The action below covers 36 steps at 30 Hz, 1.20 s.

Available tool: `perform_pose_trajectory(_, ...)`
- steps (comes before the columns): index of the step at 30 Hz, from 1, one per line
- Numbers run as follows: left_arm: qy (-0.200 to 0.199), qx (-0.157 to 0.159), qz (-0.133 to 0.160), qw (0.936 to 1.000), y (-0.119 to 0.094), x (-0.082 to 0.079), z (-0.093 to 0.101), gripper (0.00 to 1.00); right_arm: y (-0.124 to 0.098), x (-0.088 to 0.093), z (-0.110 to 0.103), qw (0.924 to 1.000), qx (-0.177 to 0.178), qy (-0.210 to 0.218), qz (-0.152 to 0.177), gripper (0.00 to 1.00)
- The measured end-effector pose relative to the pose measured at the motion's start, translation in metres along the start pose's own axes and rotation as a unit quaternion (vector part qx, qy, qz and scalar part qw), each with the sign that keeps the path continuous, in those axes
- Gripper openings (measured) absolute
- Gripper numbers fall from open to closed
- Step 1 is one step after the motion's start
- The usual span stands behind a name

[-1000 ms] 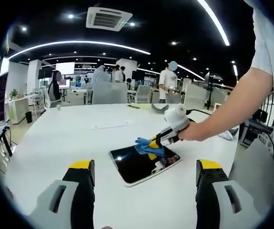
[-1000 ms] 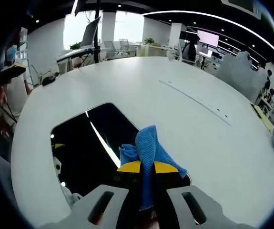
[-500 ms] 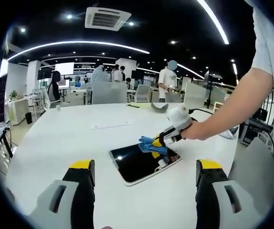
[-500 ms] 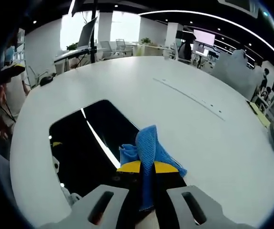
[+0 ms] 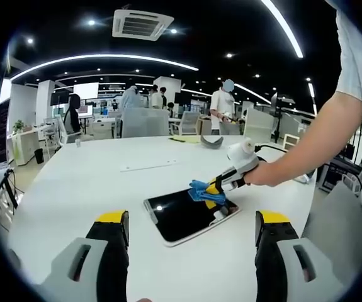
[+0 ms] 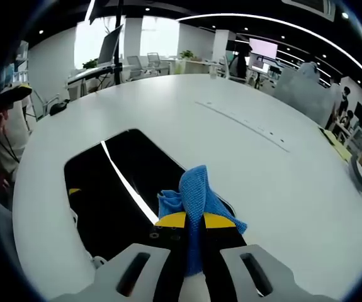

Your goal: Wipe the mirror surface with the cleaning cloth until all visible marks leave the cleaned area.

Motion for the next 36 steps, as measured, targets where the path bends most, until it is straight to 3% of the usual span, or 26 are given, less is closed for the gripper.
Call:
perform_pose_trajectory(6, 0.012, -0.013, -0.001, 0.9998, -0.001, -0.002, -0.003, 0.81, -0.006, 0.005, 0.002, 1.0, 0.007, 0.007, 0.001, 0.03)
perform_pose_trajectory(12, -0.016, -0.015, -0.011, 0.9997, -0.002, -0.003, -0.004, 0.8, -0.012, 0.009, 0.004, 0.9999, 0.013, 0.011, 0.003, 0.03)
perform_pose_trajectory(15, -0.011, -0.02, -0.013, 0.9997, -0.003, -0.006, -0.005, 0.77, -0.014, 0.011, 0.004, 0.9998, 0.017, 0.013, 0.003, 0.03)
perform_pose_trajectory(20, 0.045, -0.017, -0.039, 0.9981, -0.001, -0.008, -0.006, 0.57, -0.018, 0.014, 0.005, 0.9996, 0.021, 0.017, 0.005, 0.03)
perform_pose_trajectory(25, 0.073, -0.016, -0.045, 0.9962, 0.002, -0.01, -0.004, 0.48, -0.02, 0.016, 0.006, 0.9996, 0.023, 0.018, 0.004, 0.03)
perform_pose_trajectory(36, 0.084, -0.01, -0.039, 0.9956, 0.008, -0.014, -0.002, 0.46, -0.022, 0.018, 0.008, 0.9995, 0.025, 0.02, 0.003, 0.03)
Point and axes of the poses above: the point that each gripper's makers call its tool centre point, and the gripper's own axes: y roughly forward along the fingers, z roughly to its right, x roughly out of its underside, the point moved 5 cm from there along -y, roughly backward along the fingers, and after that the axes turned 8 degrees about z, right-handed, at the moved point
